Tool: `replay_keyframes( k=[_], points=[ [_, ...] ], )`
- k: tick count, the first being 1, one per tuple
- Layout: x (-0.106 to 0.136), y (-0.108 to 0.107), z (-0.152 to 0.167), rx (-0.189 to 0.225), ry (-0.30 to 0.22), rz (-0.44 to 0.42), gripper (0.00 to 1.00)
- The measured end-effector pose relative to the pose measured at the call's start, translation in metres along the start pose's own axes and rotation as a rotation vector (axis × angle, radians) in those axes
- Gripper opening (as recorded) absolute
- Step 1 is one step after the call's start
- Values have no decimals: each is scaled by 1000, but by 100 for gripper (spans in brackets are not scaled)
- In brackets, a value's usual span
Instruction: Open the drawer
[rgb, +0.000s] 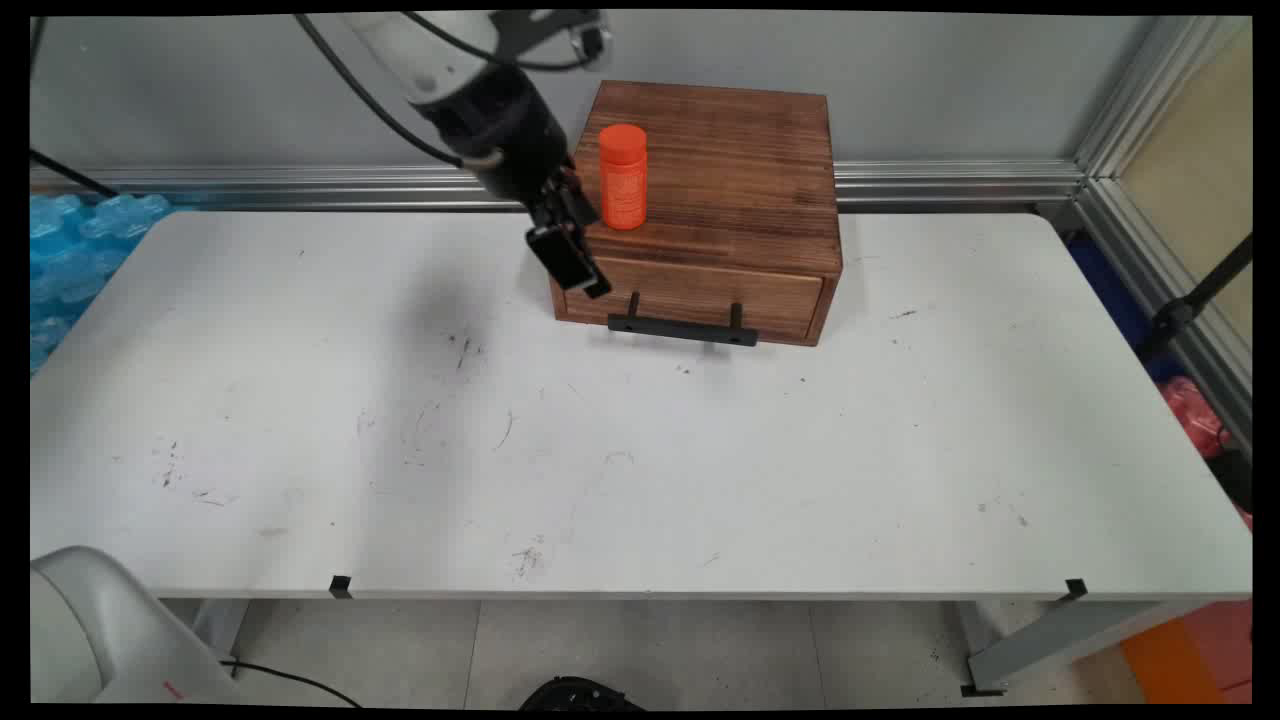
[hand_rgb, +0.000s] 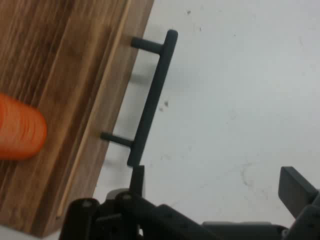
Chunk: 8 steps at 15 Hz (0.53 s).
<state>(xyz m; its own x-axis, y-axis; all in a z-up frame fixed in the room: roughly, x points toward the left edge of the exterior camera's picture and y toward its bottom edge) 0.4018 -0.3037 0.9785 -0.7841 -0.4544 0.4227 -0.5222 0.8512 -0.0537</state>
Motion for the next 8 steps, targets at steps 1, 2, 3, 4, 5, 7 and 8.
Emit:
replay_keyframes(
  k=[1, 2, 3, 4, 5, 7, 8],
  points=[
    [4, 0, 10, 4, -4, 19, 100],
    [7, 0, 19, 8, -7, 34, 100],
    [10, 0, 29, 13, -11, 51, 100],
    [13, -1, 40, 19, -16, 67, 100],
    [16, -1, 50, 22, -20, 81, 100],
    [20, -1, 67, 26, -26, 109, 100],
    [22, -1, 74, 28, -29, 122, 100]
  ],
)
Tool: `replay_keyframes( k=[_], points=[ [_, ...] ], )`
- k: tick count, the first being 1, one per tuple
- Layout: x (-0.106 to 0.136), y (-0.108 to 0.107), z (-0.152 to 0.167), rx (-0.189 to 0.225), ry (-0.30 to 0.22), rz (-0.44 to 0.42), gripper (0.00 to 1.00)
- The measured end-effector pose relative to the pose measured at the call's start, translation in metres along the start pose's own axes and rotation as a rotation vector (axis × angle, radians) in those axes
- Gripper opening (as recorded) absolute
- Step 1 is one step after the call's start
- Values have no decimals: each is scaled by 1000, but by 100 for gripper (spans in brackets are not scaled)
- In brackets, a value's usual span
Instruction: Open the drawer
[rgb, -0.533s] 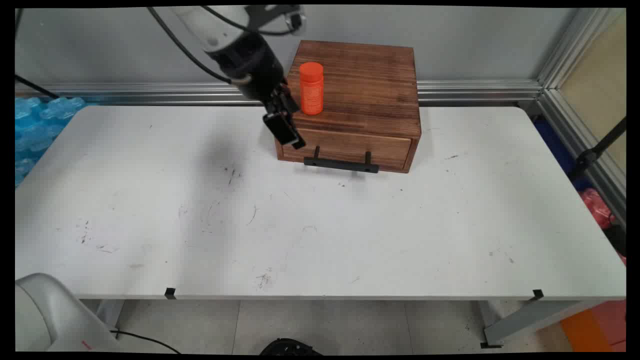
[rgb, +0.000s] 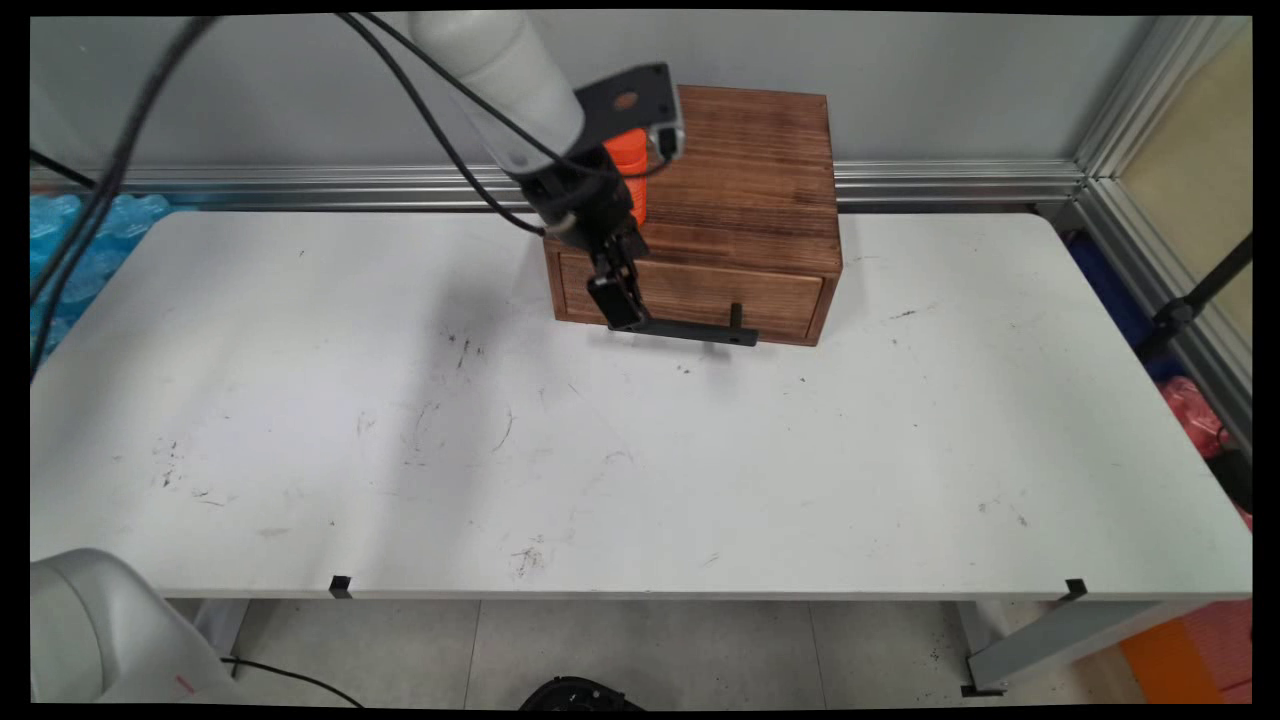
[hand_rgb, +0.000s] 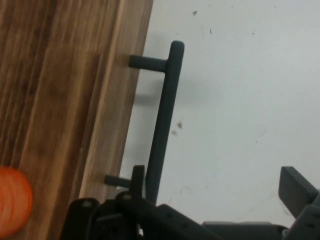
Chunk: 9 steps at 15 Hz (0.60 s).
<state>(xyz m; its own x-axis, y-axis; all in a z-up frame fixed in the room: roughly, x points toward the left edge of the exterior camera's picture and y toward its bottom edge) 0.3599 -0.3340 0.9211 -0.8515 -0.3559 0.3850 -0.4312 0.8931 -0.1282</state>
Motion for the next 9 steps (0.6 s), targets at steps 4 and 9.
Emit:
replay_keyframes(
  k=[4, 9],
  points=[
    [8, 2, 37, 7, -21, 65, 100],
    [12, 4, 67, 9, -42, 103, 100]
  ],
)
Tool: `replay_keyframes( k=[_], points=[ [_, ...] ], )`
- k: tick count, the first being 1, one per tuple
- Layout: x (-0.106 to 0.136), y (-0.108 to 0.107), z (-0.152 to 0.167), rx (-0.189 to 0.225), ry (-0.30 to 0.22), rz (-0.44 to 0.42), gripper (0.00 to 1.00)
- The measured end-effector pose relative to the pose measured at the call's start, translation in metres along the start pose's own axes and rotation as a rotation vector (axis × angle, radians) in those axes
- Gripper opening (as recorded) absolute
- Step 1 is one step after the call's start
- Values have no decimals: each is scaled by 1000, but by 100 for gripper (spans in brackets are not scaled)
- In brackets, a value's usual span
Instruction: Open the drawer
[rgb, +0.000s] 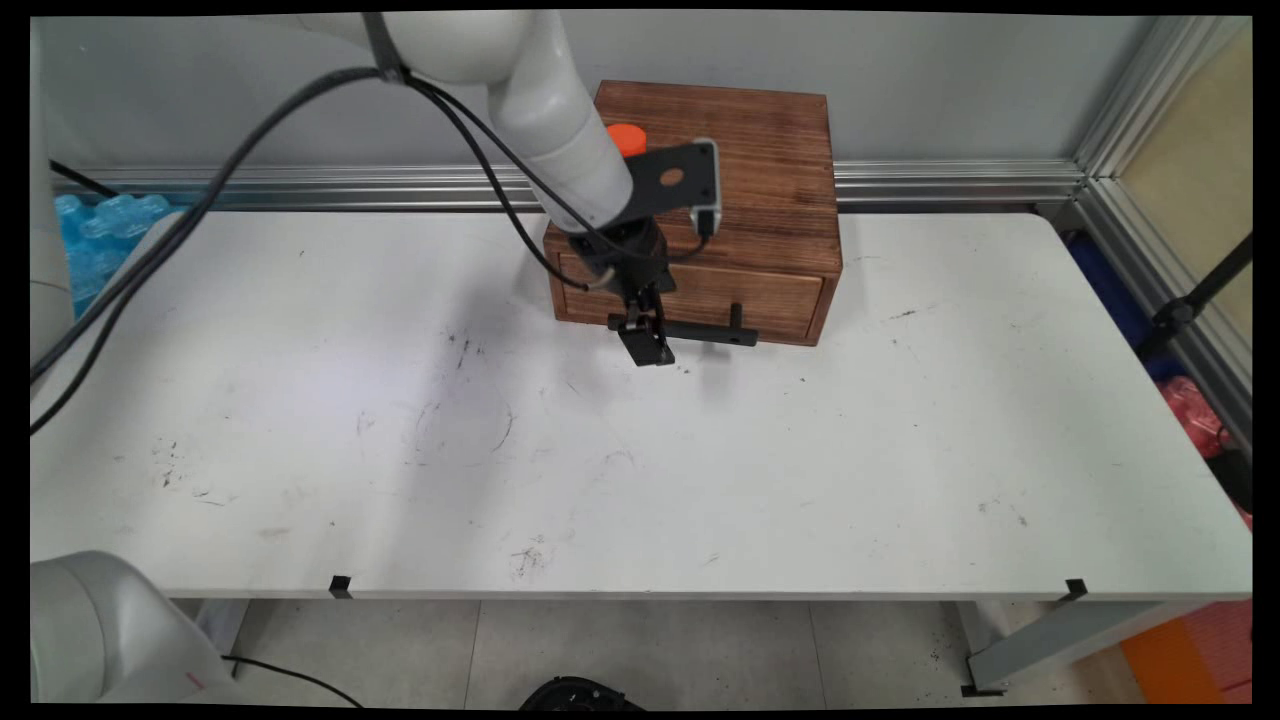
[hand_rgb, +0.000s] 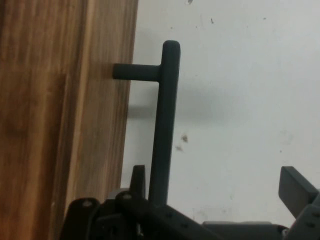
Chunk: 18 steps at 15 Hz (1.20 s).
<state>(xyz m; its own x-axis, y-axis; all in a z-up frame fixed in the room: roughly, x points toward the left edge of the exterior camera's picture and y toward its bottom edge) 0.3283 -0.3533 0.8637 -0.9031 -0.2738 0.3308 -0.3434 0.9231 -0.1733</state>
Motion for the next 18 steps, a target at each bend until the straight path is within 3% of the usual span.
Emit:
replay_keyframes(
  k=[8, 18],
  points=[
    [9, -1, 48, 7, -21, 42, 100],
    [14, -6, 79, -13, -27, 43, 100]
  ],
)
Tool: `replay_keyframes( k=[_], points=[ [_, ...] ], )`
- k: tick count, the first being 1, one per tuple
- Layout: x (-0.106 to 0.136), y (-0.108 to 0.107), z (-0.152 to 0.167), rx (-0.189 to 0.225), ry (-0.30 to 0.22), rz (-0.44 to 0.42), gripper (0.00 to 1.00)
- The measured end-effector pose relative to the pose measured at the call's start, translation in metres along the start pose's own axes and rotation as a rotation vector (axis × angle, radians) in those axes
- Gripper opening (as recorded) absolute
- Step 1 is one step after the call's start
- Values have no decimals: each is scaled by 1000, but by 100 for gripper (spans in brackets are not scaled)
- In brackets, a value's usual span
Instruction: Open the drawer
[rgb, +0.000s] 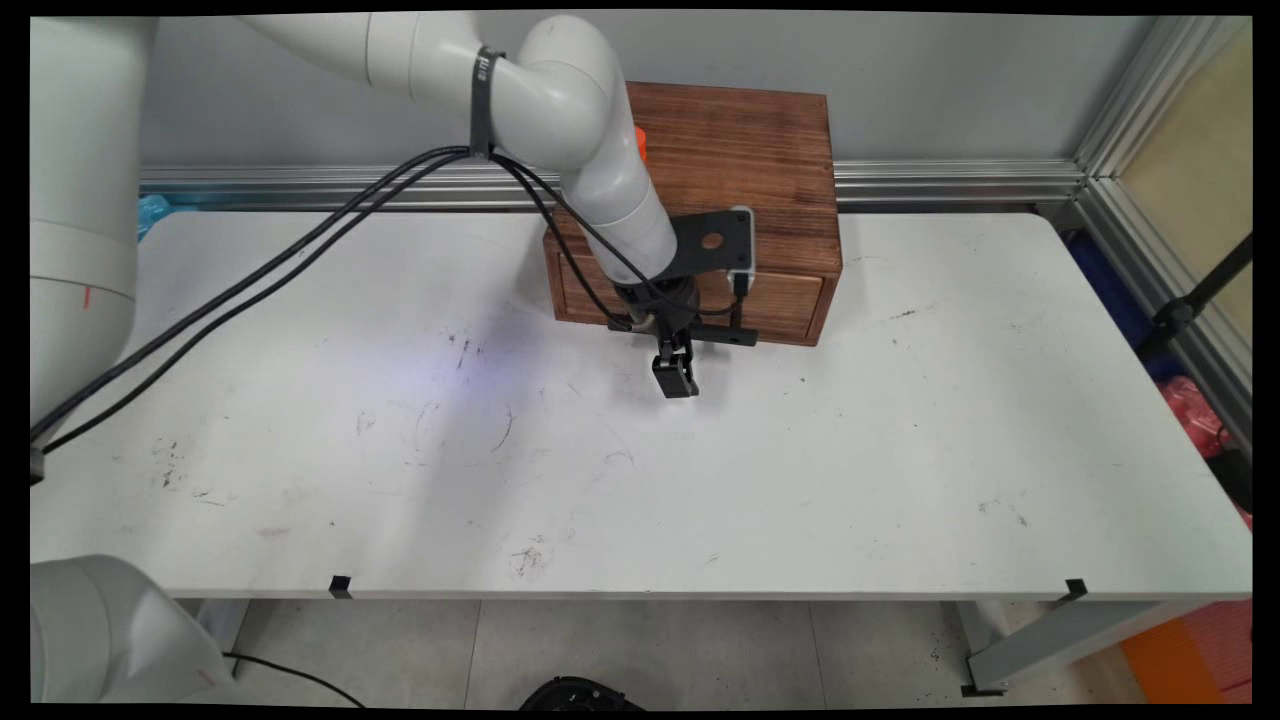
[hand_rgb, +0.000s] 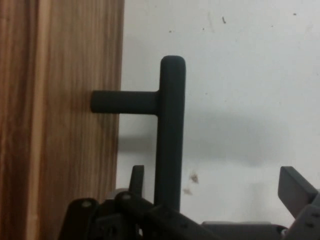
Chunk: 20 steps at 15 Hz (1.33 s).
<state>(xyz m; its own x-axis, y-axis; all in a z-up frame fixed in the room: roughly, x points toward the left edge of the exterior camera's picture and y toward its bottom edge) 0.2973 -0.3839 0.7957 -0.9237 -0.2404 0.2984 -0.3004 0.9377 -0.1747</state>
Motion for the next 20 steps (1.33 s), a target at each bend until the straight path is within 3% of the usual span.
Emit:
replay_keyframes(
  k=[11, 20],
  points=[
    [0, 3, 10, -52, 14, -6, 100],
    [-1, 26, 2, -105, 23, -15, 100]
  ],
)
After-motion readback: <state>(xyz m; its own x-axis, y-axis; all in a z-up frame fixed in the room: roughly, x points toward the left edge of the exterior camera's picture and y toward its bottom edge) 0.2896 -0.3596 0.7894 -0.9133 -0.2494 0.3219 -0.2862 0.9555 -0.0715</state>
